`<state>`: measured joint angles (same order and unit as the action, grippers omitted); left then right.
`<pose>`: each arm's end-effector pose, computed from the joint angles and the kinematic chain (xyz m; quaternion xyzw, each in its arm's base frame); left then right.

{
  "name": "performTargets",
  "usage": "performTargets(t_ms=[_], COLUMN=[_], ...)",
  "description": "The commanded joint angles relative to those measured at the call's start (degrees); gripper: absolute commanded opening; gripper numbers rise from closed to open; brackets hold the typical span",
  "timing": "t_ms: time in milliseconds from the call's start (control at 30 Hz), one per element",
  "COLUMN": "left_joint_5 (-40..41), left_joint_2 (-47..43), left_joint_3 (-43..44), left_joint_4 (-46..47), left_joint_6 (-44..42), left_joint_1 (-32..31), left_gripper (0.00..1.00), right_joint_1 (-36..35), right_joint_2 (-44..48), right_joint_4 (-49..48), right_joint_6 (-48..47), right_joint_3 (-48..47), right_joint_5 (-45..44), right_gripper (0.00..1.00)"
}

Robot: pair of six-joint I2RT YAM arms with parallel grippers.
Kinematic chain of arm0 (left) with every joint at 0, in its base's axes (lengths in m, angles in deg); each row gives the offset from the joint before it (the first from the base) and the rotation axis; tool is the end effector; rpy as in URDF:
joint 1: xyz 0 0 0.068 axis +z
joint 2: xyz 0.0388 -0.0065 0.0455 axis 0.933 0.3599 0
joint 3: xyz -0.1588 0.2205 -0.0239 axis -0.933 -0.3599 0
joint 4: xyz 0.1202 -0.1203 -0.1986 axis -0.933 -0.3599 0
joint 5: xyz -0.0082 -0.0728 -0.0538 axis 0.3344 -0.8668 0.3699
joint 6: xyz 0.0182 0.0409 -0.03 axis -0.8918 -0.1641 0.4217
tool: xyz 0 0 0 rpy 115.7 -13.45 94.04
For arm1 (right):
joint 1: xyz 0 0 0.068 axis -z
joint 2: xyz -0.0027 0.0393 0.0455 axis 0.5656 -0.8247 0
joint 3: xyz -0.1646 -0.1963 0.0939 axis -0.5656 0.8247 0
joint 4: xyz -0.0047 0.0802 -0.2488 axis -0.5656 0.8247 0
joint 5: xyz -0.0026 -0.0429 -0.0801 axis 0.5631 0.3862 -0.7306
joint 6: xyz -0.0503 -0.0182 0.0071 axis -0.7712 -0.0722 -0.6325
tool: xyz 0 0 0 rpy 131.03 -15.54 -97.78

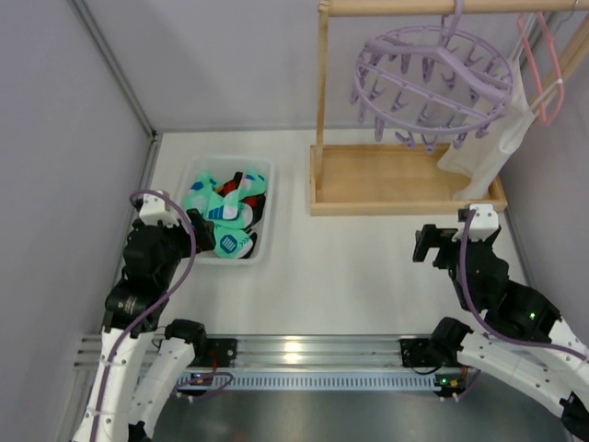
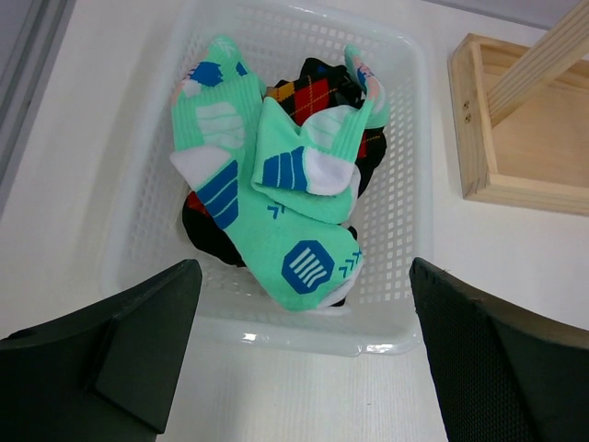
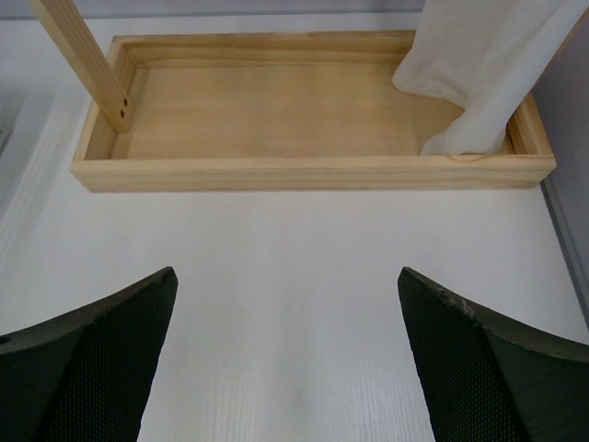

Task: Remove the socks clipped to the hanger

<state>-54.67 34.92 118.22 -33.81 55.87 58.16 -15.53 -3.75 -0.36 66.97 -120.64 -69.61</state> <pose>0.1086 -0.0153 0.3404 -0.0860 0.8075 -0.0815 0.5779 0.0685 0.0409 0.3398 0.0072 0.7834 0.0141 0.6213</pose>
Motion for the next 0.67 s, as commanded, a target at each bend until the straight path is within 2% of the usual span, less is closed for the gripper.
performTargets(t_ms=[0,633], left_joint_5=[-0.17,0.45], left_joint_2=[-0.82,-0.47], left_joint_3=[-0.31,-0.22], left_joint_4=[2.92,2.92], left_joint_6=[-0.76,-0.75], left_joint_1=[-0.51,-1.12], left_gripper=[0.98,0.98], right_joint_1=[0.41,0.49], right_joint_2=[-0.91,-2.31], right_joint_4=[-2.38,-4.14], right_joint_6=[-0.69,-0.95], right_joint_3=[0.51,1.12], right_joint_5=[-0.59,0.37], right_gripper=[1.00,1.00])
